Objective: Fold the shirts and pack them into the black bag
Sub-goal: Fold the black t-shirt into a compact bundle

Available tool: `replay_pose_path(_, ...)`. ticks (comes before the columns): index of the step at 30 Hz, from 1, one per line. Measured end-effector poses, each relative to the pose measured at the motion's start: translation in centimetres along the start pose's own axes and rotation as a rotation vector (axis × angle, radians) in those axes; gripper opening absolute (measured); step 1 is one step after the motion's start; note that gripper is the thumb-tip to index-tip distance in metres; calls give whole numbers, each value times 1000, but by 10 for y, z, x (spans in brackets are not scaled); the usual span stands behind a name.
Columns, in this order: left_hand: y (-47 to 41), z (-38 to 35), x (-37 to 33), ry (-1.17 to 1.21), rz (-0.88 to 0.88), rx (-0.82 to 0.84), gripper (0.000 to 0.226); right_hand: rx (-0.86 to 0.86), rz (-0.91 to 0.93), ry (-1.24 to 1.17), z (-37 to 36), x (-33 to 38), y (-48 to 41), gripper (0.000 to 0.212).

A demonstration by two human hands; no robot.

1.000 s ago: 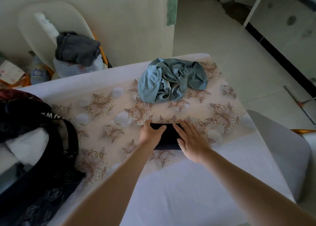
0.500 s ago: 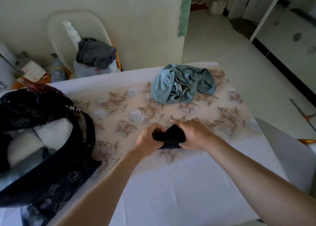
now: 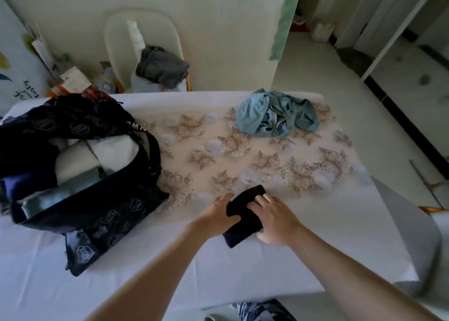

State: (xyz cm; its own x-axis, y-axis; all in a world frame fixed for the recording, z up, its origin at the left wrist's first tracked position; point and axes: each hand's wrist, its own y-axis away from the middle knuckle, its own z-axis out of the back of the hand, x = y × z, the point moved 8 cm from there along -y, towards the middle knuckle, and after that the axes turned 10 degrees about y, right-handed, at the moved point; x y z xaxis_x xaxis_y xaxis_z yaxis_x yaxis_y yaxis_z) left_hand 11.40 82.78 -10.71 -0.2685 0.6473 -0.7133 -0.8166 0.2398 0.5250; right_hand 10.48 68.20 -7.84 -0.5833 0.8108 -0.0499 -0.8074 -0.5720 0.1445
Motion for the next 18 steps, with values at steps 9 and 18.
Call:
replay_pose_path(9,21,-32,-27,-391,-343,-224,58,-198,-58,30,33,-9,23,58)
replay_pose_path(18,31,-72,-12,-540,-395,-172,95,239,122,51,-40,-9,27,99)
